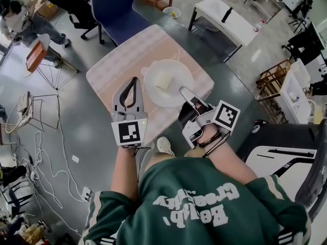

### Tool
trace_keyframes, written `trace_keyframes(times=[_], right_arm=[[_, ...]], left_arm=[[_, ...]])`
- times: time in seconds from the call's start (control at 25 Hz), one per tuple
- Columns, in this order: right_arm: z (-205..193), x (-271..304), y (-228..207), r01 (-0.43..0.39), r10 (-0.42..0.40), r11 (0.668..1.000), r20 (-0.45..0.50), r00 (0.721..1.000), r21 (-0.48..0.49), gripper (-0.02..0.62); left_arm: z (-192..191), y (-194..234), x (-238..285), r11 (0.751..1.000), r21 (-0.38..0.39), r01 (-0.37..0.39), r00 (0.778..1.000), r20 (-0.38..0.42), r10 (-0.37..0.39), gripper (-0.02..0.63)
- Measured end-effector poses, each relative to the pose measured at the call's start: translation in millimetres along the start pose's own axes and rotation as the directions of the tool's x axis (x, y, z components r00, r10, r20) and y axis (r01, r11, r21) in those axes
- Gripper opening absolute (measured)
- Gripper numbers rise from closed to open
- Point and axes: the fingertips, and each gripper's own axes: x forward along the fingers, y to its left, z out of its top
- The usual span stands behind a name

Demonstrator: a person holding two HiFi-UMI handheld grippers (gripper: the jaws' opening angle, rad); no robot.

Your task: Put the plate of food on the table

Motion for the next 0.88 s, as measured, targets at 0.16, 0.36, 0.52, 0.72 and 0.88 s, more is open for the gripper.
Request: trace_keyframes(times=[0.16,0.36,0.52,0.72,0.88], right_arm=[[-3,6,-6,0.026,-0.026,1.0,0.004,1.0,0.003,0.032],[-2,5,-15,0.047,-0.047,0.999,0.011,0.999,0.001,0.032],[-2,4,-21,0.054,-0.054,0.999,0.007,0.999,-0.001,0.032],[-2,5,-25,0.052,-0.052,0.999,-0.006,0.999,-0.006,0.032],[-4,20,-29,0.061,-0.062,0.998,-0.023,0.998,-0.015,0.032]], left_arm=[[-4,2,4,1.0,-0.009,0.019,1.0,0.001,-0.019,0.009],[-6,1,9,1.0,-0.008,0.03,0.999,0.011,-0.03,0.008],[-9,-2,12,0.999,-0.003,0.033,0.999,0.016,-0.033,0.009],[-2,-4,9,1.0,-0.017,0.022,0.999,0.037,-0.021,0.009],[-2,4,10,0.999,-0.052,0.016,0.999,0.038,-0.014,0.008]])
